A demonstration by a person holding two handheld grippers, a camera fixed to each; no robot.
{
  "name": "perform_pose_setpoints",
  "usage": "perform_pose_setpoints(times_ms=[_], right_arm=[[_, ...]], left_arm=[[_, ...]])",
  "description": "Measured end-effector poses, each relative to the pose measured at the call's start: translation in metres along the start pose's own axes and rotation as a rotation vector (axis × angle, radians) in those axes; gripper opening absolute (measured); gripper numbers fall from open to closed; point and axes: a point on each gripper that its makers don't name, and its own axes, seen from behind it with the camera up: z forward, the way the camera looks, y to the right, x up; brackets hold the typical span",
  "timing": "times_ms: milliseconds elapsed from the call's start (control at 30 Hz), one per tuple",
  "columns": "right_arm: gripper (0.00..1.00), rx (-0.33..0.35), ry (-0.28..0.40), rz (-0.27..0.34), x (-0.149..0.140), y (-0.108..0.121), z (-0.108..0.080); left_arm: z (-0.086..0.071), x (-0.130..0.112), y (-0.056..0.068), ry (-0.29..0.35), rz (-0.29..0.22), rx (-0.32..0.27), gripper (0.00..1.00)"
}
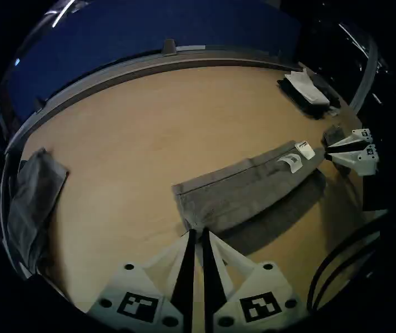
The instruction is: Fold towel
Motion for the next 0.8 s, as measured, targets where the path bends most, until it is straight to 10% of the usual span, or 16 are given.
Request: perform_pose_setpoints(times_ms=[567, 800], right_arm=[[0.12, -0.01, -0.034, 0.034, -0.004, 0.006, 0.016], [0.31, -0.045, -0.058, 0.024, -0.007, 0.013, 0.023]], left_arm=[[0.018, 0.0, -0.009, 0.0, 0.016, 0.011, 0.11], [0.027, -0.002, -0.014, -0.01, 0.039, 0.037, 0.15]])
